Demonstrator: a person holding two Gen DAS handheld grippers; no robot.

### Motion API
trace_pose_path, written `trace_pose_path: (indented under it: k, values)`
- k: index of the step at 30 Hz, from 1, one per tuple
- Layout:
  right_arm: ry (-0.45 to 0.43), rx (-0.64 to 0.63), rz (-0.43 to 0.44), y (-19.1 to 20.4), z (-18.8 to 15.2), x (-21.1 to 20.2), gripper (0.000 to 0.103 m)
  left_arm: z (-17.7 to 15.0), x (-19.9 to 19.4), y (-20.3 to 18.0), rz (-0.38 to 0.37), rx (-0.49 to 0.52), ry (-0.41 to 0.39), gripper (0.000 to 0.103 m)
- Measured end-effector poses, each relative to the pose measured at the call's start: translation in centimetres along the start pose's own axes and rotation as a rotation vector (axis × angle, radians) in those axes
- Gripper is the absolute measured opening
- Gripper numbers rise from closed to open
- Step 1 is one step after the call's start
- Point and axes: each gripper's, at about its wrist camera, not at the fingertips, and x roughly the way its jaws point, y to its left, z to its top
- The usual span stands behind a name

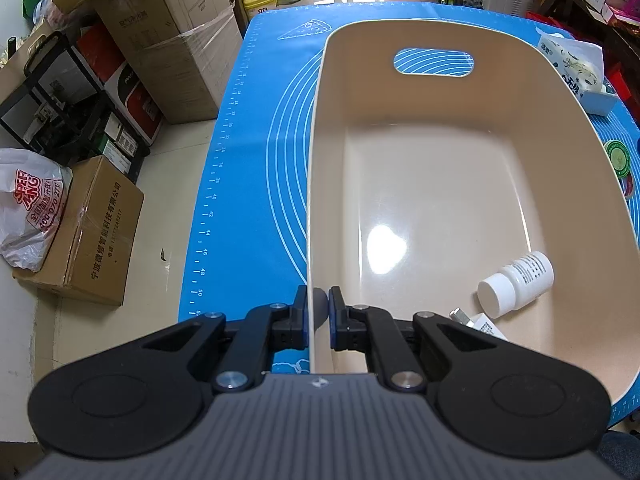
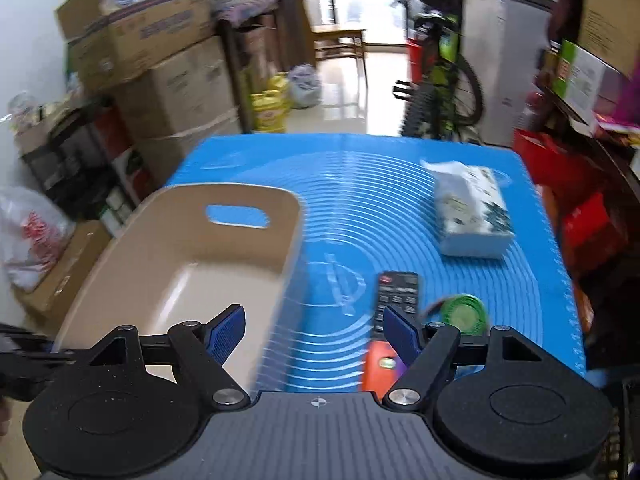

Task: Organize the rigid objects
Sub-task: 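Move the right gripper to the orange-purple toy and grasp it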

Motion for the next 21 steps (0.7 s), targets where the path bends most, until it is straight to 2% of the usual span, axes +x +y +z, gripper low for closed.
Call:
trace_pose_path:
  k: [6,11,17,21]
  values:
    - [0.072,0.03,-0.088,-3.0,-2.1,3.4,0.079,0.0,0.0,0.0,-0.003,0.0,-0.003,0.011]
    - [0.14,0.057,-0.112,-4.0,-3.8,6.0,0.077,0.0,0.0,0.1,-0.008,0.004,-0.002,0.011]
    - [0.17,0.039,-0.13,-3.6,-4.7,7.7,0.076,0.1,0.0,0.0,-0.01,0.006,0.0,0.011]
    - [0.19,0.02,-0.152,-3.1,-5.0,8.7,0.071,0.0,0.0,0.0,-0.01,0.01,-0.001,0.01]
